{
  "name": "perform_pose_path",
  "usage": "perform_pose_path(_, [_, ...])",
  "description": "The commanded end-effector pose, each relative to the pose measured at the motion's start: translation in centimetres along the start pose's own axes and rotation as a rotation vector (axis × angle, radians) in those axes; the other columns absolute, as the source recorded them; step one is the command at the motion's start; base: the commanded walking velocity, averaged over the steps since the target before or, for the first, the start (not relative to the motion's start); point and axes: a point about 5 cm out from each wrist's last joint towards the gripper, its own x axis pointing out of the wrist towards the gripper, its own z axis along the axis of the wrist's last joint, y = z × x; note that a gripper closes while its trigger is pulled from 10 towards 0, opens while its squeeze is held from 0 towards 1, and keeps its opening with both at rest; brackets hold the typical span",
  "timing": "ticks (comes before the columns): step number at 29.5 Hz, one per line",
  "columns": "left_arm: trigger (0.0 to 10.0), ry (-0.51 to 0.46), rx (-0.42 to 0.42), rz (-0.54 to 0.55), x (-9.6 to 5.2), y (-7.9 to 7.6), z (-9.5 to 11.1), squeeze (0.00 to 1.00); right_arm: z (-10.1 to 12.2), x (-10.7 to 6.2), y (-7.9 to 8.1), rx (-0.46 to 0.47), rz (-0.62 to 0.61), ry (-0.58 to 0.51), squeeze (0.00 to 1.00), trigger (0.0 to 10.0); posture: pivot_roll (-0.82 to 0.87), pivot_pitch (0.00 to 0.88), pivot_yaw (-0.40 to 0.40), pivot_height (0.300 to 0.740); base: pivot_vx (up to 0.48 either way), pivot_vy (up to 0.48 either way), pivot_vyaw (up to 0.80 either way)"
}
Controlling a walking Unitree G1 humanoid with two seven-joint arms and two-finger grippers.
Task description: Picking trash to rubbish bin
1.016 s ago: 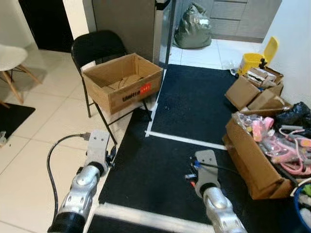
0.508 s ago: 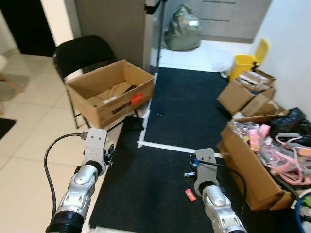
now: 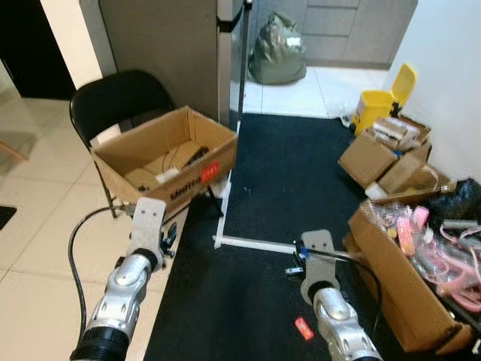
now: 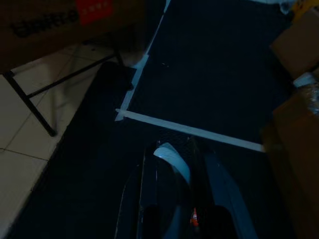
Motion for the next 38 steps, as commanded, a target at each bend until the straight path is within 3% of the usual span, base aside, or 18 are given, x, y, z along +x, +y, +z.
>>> perform_pose_path(1, [10.0, 0.013, 0.004, 0.005, -0.16, 0.27, -0.31, 0.0, -0.57, -0.19, 0.33, -0.001, 0.011, 0.021, 0.0, 10.0, 0.0, 0.069, 0.042, 0.74, 0.39, 0.0, 0.0])
perform_pose_path(18, [10.0, 0.011, 0.001, 0.002, -0.16, 0.23, -0.28, 0.0, -0.51, -0.14, 0.31, 0.013, 0.009, 0.02, 0.0, 10.0, 0.0, 0.066, 0.04, 0.74, 0.389, 0.0, 0.0])
perform_pose_path(25, [10.0, 0.013, 0.004, 0.004, -0.22, 0.35, -0.33, 0.0, -0.61, -0.12, 0.13, 0.008, 0.0, 0.027, 0.0, 10.0, 0.0, 0.067, 0.039, 0.74, 0.388, 0.0, -0.8])
perform_pose_path(38, [10.0, 0.014, 0.008, 0.001, -0.22, 0.45, -0.33, 0.0, -0.63, -0.09, -0.04, 0.009, -0.018, 0.025, 0.0, 10.0, 0.0, 0.069, 0.042, 0.74, 0.388, 0.0, 0.0])
